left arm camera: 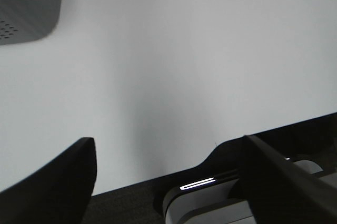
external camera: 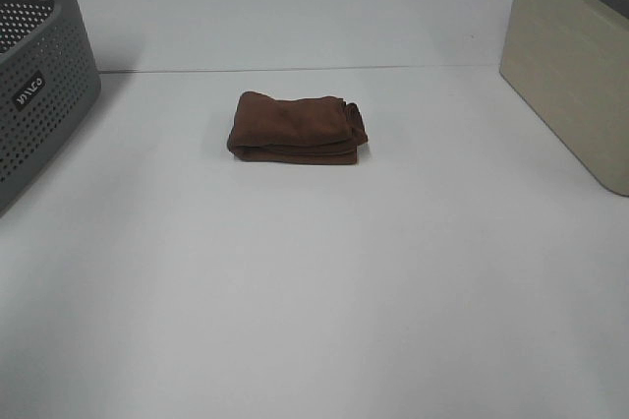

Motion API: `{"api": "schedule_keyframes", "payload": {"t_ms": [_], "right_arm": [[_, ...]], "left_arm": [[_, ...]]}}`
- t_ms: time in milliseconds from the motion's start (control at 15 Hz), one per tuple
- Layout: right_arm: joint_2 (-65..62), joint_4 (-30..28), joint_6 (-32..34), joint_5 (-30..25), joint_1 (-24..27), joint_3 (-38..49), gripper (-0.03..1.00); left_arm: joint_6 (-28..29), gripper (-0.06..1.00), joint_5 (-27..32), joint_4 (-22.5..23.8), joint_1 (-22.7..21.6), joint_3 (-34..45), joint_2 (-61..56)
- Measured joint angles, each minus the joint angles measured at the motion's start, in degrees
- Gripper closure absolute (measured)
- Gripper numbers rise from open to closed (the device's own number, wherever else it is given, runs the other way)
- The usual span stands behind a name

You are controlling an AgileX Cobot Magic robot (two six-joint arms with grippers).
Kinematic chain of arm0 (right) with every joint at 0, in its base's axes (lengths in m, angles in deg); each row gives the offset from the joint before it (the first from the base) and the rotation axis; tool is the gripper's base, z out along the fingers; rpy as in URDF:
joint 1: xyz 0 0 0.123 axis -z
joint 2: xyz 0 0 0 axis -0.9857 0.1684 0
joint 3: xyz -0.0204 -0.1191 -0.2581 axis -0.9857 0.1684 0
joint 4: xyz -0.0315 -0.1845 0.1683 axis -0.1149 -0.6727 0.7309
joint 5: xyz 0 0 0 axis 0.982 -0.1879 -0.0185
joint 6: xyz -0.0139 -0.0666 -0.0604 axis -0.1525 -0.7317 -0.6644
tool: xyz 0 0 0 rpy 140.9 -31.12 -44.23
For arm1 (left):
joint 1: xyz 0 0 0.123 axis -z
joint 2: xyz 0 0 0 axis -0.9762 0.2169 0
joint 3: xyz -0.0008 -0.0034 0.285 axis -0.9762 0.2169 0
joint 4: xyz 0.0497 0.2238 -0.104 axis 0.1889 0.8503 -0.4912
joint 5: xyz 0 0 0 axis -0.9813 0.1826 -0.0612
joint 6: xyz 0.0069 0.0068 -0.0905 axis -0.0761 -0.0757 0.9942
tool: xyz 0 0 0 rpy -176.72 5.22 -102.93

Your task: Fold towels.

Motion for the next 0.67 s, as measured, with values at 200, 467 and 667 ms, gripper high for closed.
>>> {"api": "schedule_keyframes", "payload": {"t_ms": [200, 467, 667], "right_arm": [[-10.1, -0.3, -0.1, 0.9, 0.0, 9.1, 0.06], [-26.9, -1.7, -0.9, 4.2, 0.0, 18.1, 0.06], [-39.1, -1.7, -3.2, 6.6, 0.0, 22.1, 0.06]], "left_arm": [[-3.8, 0.23, 0.1, -0.4, 0.0, 8.5, -15.1], [-10.1, 0.23, -0.3, -3.2, 0.0, 16.1, -33.3], [-12.5, 0.23, -4.0, -5.8, 0.0, 20.5, -38.0]]}}
